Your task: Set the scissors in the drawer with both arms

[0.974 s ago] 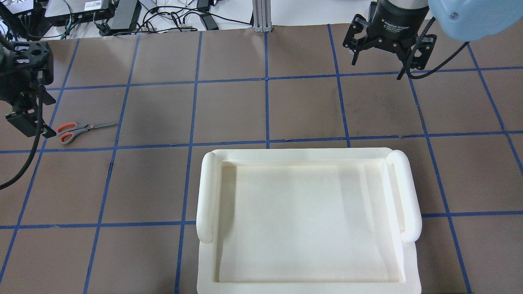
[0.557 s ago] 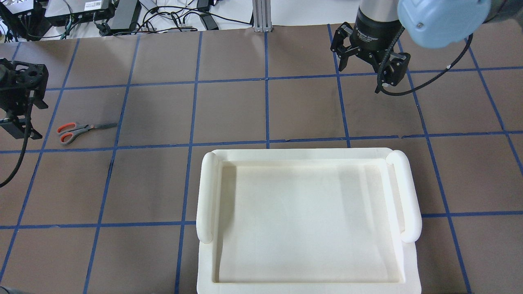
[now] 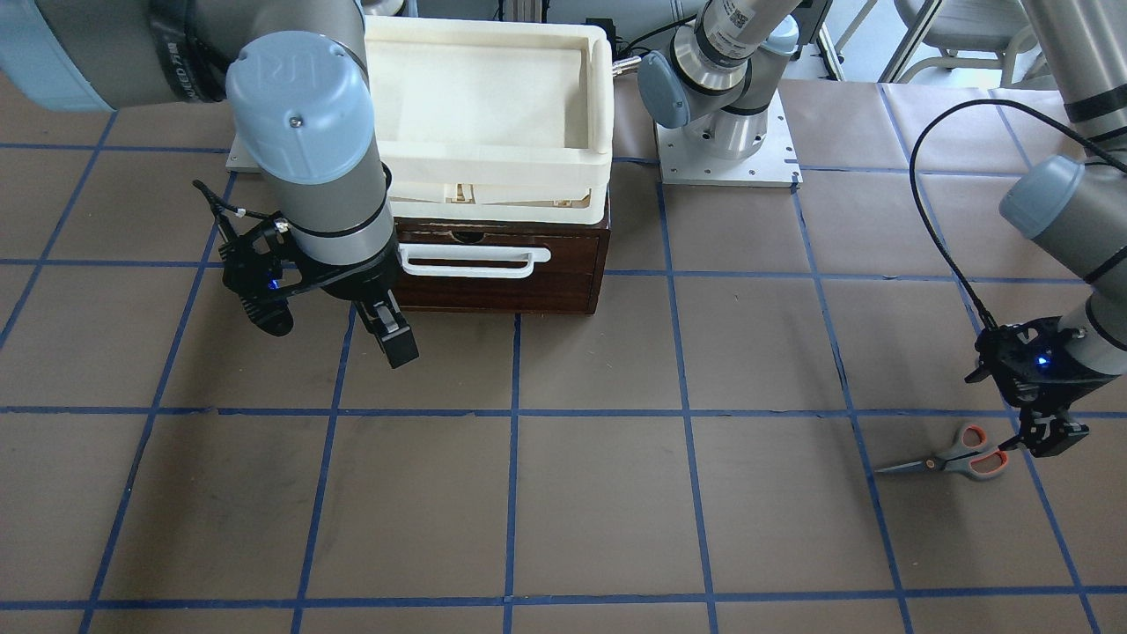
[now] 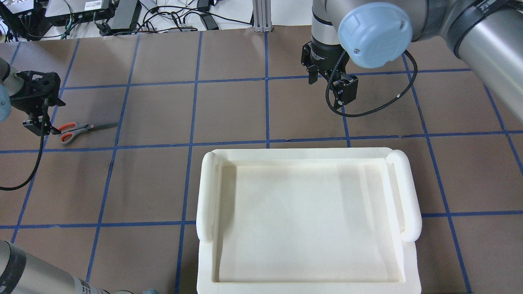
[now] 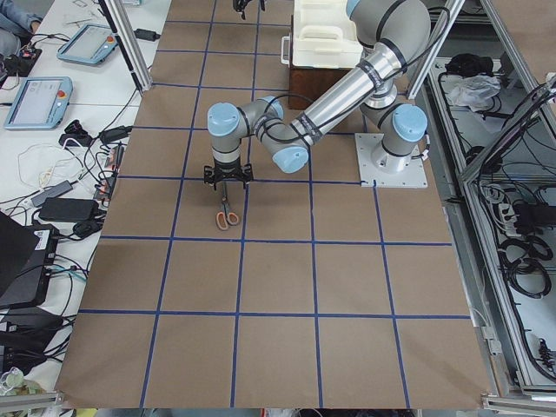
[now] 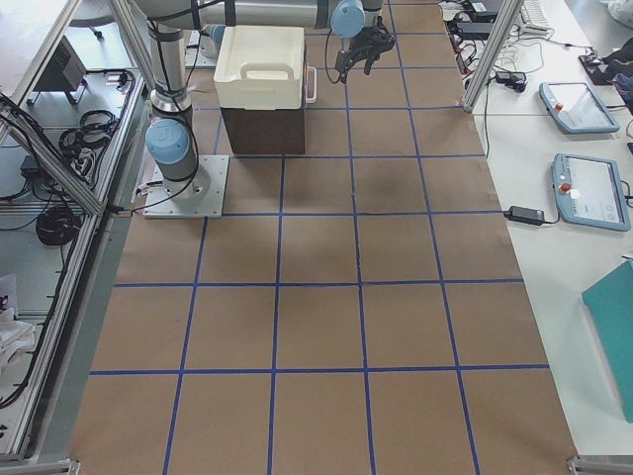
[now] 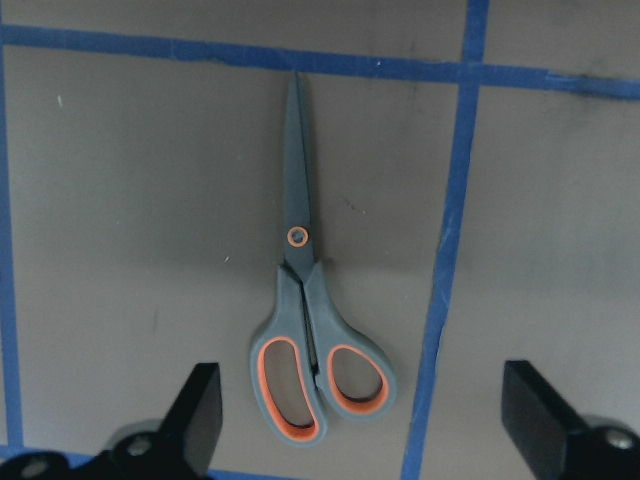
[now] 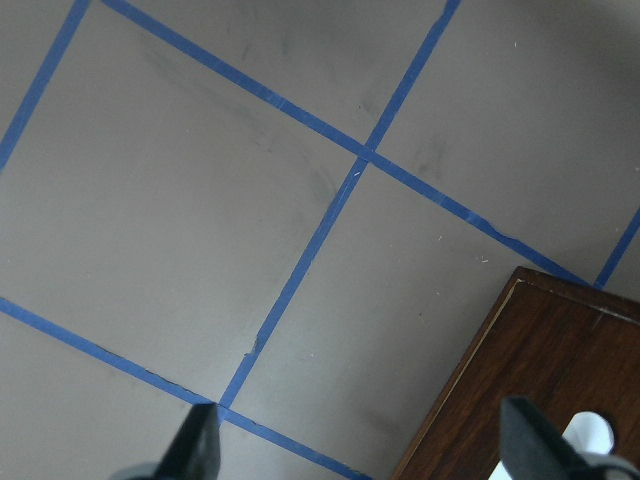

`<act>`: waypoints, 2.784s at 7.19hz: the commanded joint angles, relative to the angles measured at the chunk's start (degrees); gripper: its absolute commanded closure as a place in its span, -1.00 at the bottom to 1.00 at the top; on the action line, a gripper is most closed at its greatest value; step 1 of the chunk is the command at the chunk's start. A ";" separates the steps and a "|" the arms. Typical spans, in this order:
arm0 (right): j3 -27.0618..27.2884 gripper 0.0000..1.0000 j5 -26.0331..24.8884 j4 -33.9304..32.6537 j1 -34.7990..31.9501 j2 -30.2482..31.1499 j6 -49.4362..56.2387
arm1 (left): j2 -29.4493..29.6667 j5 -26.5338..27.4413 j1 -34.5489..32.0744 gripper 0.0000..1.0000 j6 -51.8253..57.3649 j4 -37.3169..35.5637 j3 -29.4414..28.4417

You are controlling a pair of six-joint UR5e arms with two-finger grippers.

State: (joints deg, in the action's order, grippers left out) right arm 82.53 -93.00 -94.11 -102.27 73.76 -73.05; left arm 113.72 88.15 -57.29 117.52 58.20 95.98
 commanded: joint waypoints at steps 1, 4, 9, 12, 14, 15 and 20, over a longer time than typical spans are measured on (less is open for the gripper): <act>0.00 -1.00 0.10 -0.46 -2.39 -2.20 -6.65 | 3.78 -1.49 1.39 -0.97 1.57 -0.37 -0.36; -0.18 -1.00 0.72 -0.54 -3.81 -2.92 -11.14 | 7.82 -3.49 1.66 -0.94 0.34 -4.76 -1.41; -0.09 -1.00 0.98 -0.37 -5.66 -6.43 -18.79 | 9.15 -3.95 -0.10 -0.93 -1.95 -4.68 -2.64; -0.09 -1.00 4.75 0.42 -5.83 -6.52 -23.88 | 10.12 -3.43 -0.10 -0.84 -1.60 -4.94 -2.73; -0.09 -1.00 6.34 3.66 -5.92 -6.60 -25.13 | 10.21 -1.58 -0.19 -0.82 -1.95 -5.03 -2.73; -0.09 -1.00 7.82 4.89 -5.92 -6.61 -25.13 | 10.29 -0.18 -0.27 -0.82 -3.69 -4.94 -2.64; 1.31 -1.00 8.54 11.32 -5.92 -6.78 -26.27 | 11.26 -0.35 -0.98 -0.57 -3.79 -6.08 -2.73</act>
State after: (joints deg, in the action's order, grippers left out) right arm 83.19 -84.60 -83.16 -108.19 66.99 -99.21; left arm 124.67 87.80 -58.22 113.64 52.65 93.33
